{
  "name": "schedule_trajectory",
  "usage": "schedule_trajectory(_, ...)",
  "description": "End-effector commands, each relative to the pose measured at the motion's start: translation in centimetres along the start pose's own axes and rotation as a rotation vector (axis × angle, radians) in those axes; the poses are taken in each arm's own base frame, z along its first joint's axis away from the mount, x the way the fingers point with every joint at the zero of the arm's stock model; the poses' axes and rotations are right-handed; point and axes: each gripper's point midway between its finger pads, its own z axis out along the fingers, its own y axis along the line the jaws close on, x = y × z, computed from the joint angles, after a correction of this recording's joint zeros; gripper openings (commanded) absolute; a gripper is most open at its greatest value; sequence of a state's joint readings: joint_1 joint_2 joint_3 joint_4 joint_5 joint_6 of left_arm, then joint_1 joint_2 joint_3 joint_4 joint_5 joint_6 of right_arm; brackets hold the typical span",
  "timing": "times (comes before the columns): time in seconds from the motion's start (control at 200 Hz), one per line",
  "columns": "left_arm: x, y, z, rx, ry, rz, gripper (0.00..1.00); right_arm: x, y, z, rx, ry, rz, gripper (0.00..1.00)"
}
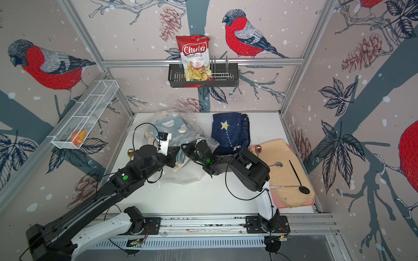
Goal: Take the blanket out of the vacuum bag
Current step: Take out the blanket from the vacuum bag.
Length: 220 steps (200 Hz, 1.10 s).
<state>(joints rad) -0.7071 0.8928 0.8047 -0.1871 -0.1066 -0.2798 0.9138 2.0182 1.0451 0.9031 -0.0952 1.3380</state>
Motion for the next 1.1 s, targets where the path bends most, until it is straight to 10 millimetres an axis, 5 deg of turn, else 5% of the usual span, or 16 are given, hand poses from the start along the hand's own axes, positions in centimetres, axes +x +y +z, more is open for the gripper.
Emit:
schedule_trajectory(0.0,-1.0,0.0,-0.4,-0.004,-0.036,0.011,0.04,0.4,3.4,-1.0,-0.074,0.004,-0.055,0.0)
schedule_trajectory(0.395,-1.0,0.3,-0.3,-0.023,-0.041,0.006,0.02,3.2,6.2,-4.3,-0.161,0.041,-0.026,0.0)
schedule_trajectory(0.7,-1.3,0.7,-0.6,-0.045,-0.056,0.004,0.02,4.7,6.9,-8.9,-0.123,0.011,-0.126,0.0)
schedule_trajectory(1.096,-1.9,1.6,-1.3,-0.091,-0.091,-0.003,0.03,5.8,12.8,-14.0,-0.221,-0.018,-0.371,0.0)
